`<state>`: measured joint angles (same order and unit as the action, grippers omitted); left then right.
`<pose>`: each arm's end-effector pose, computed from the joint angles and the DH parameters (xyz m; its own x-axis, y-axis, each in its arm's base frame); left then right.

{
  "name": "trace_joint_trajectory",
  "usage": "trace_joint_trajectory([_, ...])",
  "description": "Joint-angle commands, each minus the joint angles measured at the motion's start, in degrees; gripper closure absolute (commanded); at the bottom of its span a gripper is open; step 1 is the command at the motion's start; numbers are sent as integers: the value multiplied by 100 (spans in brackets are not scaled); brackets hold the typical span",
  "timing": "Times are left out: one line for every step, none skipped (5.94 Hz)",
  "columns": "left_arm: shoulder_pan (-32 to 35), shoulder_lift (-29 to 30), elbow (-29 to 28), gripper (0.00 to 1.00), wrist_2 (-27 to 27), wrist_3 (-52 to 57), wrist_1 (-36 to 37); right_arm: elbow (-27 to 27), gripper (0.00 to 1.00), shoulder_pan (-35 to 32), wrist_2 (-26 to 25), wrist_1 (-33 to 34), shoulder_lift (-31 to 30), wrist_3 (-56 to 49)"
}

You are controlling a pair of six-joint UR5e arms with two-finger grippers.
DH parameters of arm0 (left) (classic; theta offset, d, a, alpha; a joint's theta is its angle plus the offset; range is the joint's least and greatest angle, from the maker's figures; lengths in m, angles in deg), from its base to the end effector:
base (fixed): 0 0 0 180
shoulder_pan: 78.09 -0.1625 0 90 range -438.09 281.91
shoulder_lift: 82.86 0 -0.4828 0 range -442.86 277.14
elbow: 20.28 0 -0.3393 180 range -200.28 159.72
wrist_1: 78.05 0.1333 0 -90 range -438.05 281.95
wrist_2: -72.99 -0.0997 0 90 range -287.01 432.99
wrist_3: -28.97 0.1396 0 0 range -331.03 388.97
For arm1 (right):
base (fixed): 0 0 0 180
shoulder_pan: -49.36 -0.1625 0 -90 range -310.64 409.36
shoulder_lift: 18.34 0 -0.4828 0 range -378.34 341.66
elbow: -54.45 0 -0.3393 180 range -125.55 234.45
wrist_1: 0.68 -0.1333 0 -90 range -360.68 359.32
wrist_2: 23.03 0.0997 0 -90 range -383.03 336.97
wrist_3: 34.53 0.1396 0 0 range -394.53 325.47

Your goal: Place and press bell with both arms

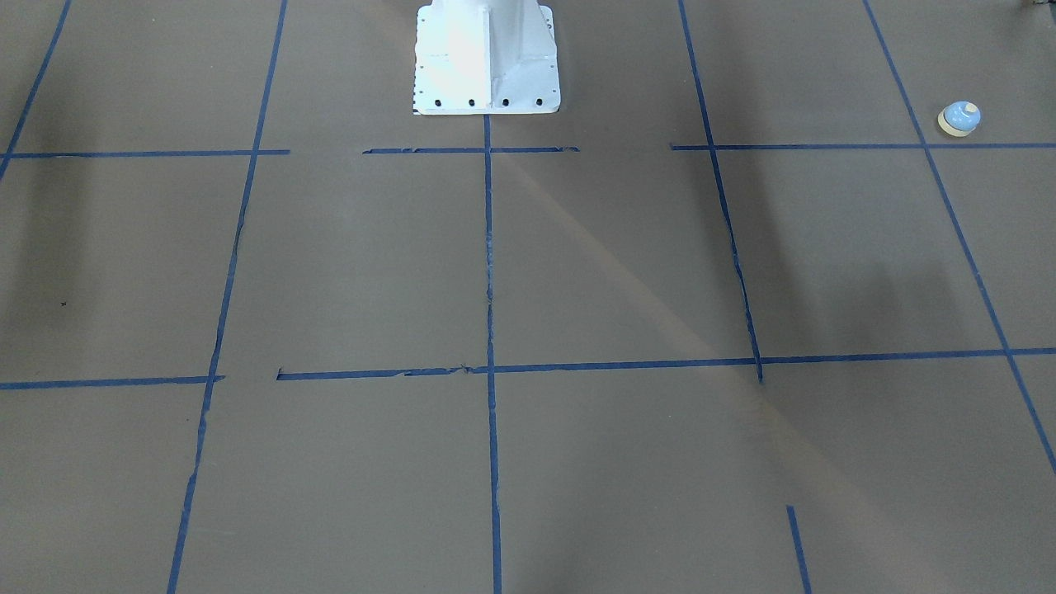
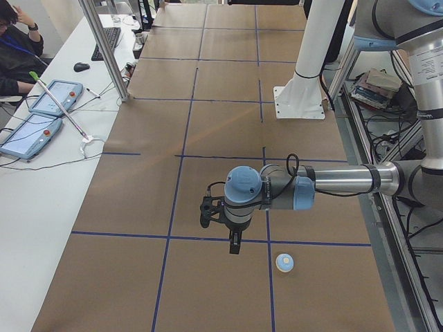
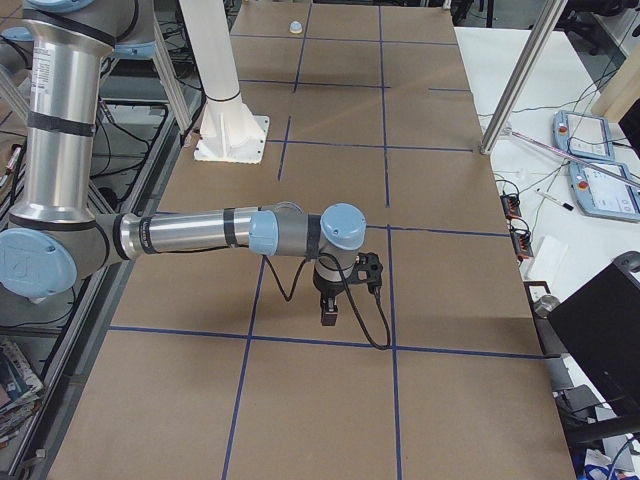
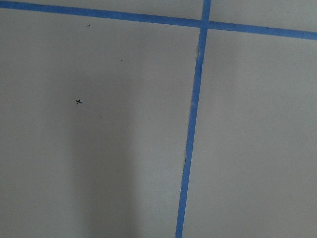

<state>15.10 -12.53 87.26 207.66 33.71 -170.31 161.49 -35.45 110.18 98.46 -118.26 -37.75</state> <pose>-0.0505 -0.2741 0.7288 0.7123 0.0447 -0.7004 -0.0032 0.9982 0.0604 0.0059 -0.3515 0.7012 0.7218 -0.0977 0.6851 0.1312 0.9914 0.0032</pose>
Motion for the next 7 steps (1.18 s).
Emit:
trace_joint_trajectory([-3, -54, 118, 0, 7, 9, 32, 1, 0, 0, 3, 0, 0, -3])
trace_joint_trajectory([-47, -45, 127, 0, -1, 9, 32, 10, 0, 0, 3, 0, 0, -3])
trace_joint_trajectory([-47, 16, 188, 0, -10, -26, -89, 10, 0, 0, 3, 0, 0, 6])
trace_joint_trajectory([-73, 399, 93, 0, 24, -26, -404, 10, 0, 0, 3, 0, 8, -3])
trace_joint_trajectory([-82, 81, 179, 0, 251, 26, -694, 10, 0, 0, 3, 0, 8, -3])
trace_joint_trajectory([-587, -157, 137, 0, 245, -217, -993, 88, 0, 0, 3, 0, -9, -3])
trace_joint_trajectory([-1010, -394, 110, 0, 236, -837, -1187, 193, 0, 0, -6, 0, -88, -3])
